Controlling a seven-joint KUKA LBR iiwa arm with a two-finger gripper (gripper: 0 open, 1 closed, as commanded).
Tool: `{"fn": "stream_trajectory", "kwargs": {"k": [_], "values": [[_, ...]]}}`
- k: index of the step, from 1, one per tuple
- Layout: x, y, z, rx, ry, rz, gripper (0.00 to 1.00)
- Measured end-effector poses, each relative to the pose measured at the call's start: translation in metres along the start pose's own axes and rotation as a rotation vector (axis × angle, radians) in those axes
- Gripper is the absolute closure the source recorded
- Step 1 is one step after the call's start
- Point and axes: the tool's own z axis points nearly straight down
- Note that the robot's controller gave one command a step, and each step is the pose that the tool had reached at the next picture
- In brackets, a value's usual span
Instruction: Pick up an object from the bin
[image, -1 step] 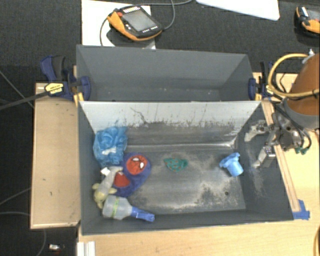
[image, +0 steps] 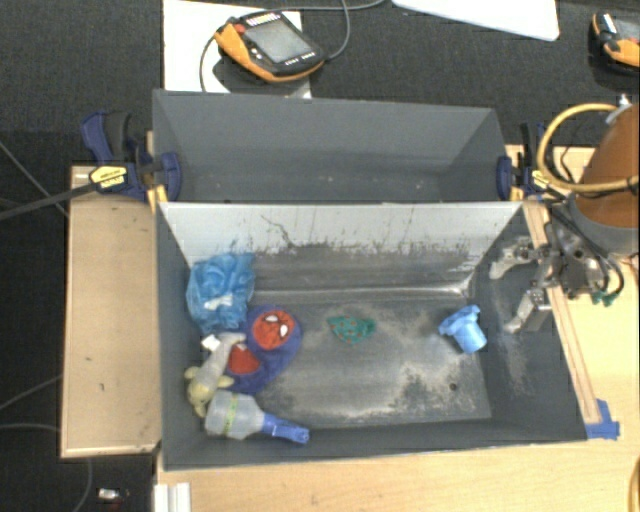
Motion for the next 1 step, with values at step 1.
{"fn": "stream_trajectory", "kwargs": {"k": [1], "values": [[0.0023, 0.0052, 0.0475, 0.0, -0.002, 0.142, 0.0]]}}
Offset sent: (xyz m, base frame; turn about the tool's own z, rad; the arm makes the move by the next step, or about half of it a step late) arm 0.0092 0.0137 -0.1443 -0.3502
